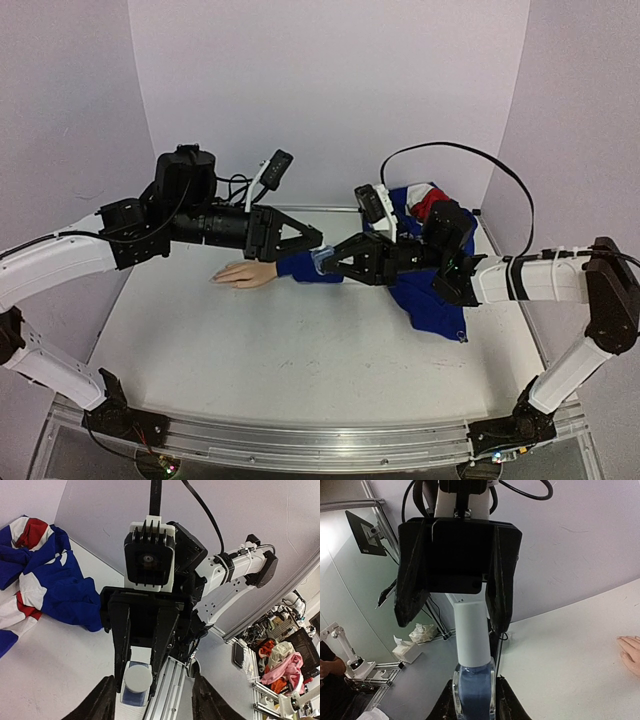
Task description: Paint the nails
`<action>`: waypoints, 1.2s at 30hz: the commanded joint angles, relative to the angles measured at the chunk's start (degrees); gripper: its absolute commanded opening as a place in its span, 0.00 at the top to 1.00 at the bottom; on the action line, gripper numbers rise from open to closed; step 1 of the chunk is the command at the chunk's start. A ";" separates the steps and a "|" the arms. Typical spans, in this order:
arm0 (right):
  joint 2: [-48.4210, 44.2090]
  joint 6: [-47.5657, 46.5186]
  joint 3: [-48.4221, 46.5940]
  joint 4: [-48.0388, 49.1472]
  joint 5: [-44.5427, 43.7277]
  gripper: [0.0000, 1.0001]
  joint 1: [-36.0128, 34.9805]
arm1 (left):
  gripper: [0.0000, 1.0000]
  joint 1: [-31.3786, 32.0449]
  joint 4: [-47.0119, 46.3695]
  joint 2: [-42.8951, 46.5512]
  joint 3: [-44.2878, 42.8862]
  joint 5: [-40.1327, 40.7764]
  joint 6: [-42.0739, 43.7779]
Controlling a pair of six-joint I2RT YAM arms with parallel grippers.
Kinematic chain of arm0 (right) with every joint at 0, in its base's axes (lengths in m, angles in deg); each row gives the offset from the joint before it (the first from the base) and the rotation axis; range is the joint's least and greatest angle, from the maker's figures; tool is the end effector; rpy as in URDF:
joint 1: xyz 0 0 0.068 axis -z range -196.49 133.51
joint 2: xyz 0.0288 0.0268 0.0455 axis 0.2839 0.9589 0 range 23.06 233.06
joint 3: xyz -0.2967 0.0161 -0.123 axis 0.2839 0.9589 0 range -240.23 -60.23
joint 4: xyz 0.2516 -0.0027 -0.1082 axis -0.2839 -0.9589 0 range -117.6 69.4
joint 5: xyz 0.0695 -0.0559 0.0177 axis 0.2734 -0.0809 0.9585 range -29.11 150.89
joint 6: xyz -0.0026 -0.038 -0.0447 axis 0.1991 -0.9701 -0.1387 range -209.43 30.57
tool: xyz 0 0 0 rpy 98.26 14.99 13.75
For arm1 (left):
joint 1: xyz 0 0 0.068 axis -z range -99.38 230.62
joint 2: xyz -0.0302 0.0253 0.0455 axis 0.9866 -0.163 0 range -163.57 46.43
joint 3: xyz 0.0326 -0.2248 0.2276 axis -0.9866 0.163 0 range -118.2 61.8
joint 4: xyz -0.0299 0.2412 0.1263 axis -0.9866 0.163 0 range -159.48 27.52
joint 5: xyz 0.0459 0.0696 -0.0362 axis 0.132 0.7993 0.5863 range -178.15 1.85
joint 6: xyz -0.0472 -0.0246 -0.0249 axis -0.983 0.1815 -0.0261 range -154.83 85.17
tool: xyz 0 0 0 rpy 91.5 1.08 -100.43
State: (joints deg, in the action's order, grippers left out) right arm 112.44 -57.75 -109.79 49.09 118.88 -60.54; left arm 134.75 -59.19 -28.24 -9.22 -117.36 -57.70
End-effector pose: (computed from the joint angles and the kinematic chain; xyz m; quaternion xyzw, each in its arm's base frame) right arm 0.2172 0.2604 0.3565 -0.4643 0.3905 0.6563 0.4486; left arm 0.1626 -0.2605 0.4331 0.3549 0.6922 -0.5266 0.3429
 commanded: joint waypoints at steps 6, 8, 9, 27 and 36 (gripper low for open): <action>-0.01 1.90 -3.00 7.47 2.56 1.00 0.11 | 0.71 1.42 -4.13 -2.06 -4.38 0.61 0.33; 0.00 1.66 -2.92 7.43 2.48 1.00 0.11 | 0.79 1.42 -4.13 -1.98 -4.22 2.35 0.11; -0.04 1.52 -2.85 7.39 2.32 1.00 0.06 | 0.82 1.42 -4.13 -1.90 -4.23 3.15 0.04; -7.46 -28.06 -3.92 -17.63 -100.46 1.00 -16.77 | 1.00 2.30 3.24 -6.09 -6.37 23.19 -4.09; -9.03 -29.39 -1.52 -13.71 -75.51 1.00 -16.44 | 0.96 2.21 3.48 -6.05 -6.74 20.66 -3.89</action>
State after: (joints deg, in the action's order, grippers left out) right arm 107.66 -85.46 -111.38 28.61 41.71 -79.21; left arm 136.19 -58.45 -35.91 -13.90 -93.54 -60.87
